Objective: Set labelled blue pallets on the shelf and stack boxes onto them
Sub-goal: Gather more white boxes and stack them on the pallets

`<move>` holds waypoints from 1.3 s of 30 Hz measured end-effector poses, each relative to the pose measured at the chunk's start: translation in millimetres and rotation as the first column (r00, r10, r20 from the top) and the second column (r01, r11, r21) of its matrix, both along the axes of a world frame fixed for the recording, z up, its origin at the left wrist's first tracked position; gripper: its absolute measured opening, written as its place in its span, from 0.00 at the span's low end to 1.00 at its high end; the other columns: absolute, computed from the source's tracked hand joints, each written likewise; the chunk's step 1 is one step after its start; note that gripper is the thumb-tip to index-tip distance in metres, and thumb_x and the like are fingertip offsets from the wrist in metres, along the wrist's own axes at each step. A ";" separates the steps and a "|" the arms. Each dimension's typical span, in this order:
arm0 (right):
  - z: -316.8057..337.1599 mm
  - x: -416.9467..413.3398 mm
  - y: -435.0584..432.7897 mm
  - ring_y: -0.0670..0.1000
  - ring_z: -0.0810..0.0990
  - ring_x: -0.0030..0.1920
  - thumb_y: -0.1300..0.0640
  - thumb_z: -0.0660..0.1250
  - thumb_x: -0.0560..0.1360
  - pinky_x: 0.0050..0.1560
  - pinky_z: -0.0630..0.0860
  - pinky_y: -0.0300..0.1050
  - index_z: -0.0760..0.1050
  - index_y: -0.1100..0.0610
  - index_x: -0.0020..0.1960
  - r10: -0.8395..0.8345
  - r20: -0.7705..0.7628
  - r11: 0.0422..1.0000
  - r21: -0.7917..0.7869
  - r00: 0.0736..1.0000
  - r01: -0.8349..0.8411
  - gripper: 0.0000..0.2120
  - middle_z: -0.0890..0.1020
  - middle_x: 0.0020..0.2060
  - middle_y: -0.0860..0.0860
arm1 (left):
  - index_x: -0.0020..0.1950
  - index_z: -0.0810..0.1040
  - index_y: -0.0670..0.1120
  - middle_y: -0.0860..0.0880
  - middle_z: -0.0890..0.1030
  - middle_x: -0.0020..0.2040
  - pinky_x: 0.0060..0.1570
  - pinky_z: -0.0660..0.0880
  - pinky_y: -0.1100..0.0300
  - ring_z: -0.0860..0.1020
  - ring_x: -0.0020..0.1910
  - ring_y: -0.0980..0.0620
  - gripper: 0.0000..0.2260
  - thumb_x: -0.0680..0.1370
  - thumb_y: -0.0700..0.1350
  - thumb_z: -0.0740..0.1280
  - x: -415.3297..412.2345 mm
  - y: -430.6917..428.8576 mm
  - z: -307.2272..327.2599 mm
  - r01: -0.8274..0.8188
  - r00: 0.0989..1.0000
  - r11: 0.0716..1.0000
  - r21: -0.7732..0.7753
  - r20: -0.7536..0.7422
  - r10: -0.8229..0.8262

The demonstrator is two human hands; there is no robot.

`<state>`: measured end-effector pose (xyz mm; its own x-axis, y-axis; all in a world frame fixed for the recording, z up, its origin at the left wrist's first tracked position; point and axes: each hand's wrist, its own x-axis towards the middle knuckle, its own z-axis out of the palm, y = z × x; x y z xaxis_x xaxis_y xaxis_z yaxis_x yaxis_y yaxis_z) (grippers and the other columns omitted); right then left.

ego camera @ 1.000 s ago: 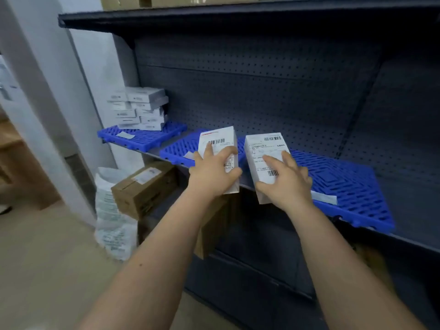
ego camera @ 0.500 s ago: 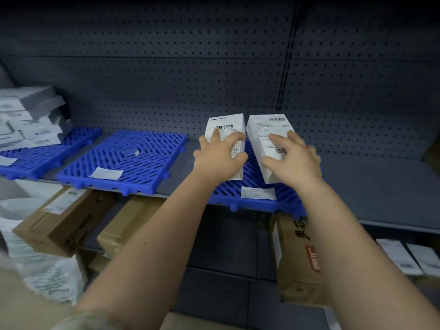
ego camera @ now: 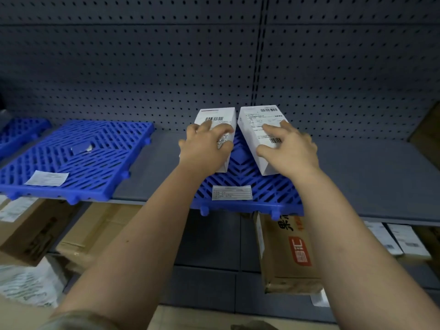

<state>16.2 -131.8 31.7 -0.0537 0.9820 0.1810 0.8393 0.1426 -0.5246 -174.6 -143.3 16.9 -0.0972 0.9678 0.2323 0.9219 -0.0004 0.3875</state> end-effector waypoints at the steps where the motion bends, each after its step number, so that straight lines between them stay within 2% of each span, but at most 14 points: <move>1: -0.7 -0.8 0.7 0.60 0.61 0.71 0.44 0.67 0.70 0.69 0.56 0.53 0.68 0.37 0.70 0.003 -0.003 1.000 0.000 1.000 -0.003 0.28 0.61 0.76 0.48 | 0.65 0.70 0.65 0.50 0.62 0.77 0.65 0.60 0.39 0.54 0.74 0.44 0.15 0.78 0.54 0.59 -0.2 0.9 -1.1 -0.001 1.000 1.000 -0.001 0.002 0.001; 9: -3.9 -8.8 0.2 0.58 0.63 0.70 0.45 0.68 0.69 0.68 0.58 0.52 0.71 0.39 0.68 0.010 -0.027 1.000 0.021 1.000 -0.010 0.27 0.65 0.74 0.47 | 0.67 0.72 0.64 0.50 0.65 0.75 0.64 0.60 0.41 0.57 0.73 0.45 0.17 0.78 0.55 0.60 -1.4 0.7 -4.0 -0.015 1.000 1.000 0.015 0.002 0.015; 20: -7.4 -10.2 -0.6 0.58 0.63 0.70 0.42 0.67 0.70 0.69 0.59 0.54 0.69 0.40 0.69 -0.017 0.049 1.000 0.013 0.999 0.016 0.28 0.63 0.75 0.48 | 0.68 0.71 0.65 0.51 0.65 0.75 0.64 0.60 0.43 0.56 0.72 0.47 0.18 0.78 0.55 0.60 -3.9 1.9 -6.2 0.015 1.000 1.000 -0.017 0.008 -0.015; 26: -15.6 -13.1 0.7 0.57 0.63 0.71 0.43 0.67 0.70 0.69 0.59 0.53 0.70 0.41 0.69 -0.028 0.062 0.999 -0.021 0.998 0.029 0.28 0.63 0.75 0.49 | 0.70 0.69 0.65 0.51 0.66 0.74 0.62 0.61 0.44 0.58 0.72 0.47 0.19 0.78 0.56 0.60 -3.4 2.8 -10.6 0.023 0.997 0.998 -0.052 -0.075 -0.027; 32: -21.0 -17.2 1.4 0.58 0.61 0.72 0.41 0.65 0.72 0.69 0.57 0.54 0.69 0.42 0.70 -0.024 0.152 0.999 -0.032 0.988 0.029 0.27 0.63 0.75 0.49 | 0.73 0.66 0.61 0.52 0.66 0.75 0.62 0.62 0.43 0.60 0.71 0.46 0.23 0.77 0.58 0.59 -3.3 2.9 -5.9 0.027 0.989 0.996 -0.084 -0.145 -0.039; 36: -20.0 -17.5 -6.7 0.58 0.57 0.74 0.39 0.63 0.74 0.71 0.55 0.57 0.73 0.45 0.67 -0.027 0.121 0.998 0.063 0.992 0.020 0.23 0.70 0.71 0.48 | 0.74 0.66 0.59 0.51 0.67 0.74 0.70 0.53 0.35 0.61 0.72 0.45 0.24 0.78 0.59 0.59 1.3 -8.1 -1.8 0.054 0.978 0.996 -0.077 -0.199 -0.069; 39: -19.1 -17.2 -32.4 0.56 0.62 0.70 0.42 0.64 0.75 0.69 0.58 0.54 0.77 0.48 0.63 -0.054 0.034 0.981 0.188 0.998 0.046 0.20 0.76 0.65 0.48 | 0.72 0.67 0.58 0.53 0.71 0.69 0.70 0.56 0.38 0.64 0.69 0.45 0.23 0.77 0.59 0.60 6.0 -28.9 -3.4 0.118 0.975 0.993 -0.011 -0.190 -0.118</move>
<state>-1.0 -164.2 12.6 -0.0159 0.9328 0.3600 0.8672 0.1921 -0.4594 -168.6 -172.2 13.4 0.0637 0.9697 0.2361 0.9722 -0.1137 0.2048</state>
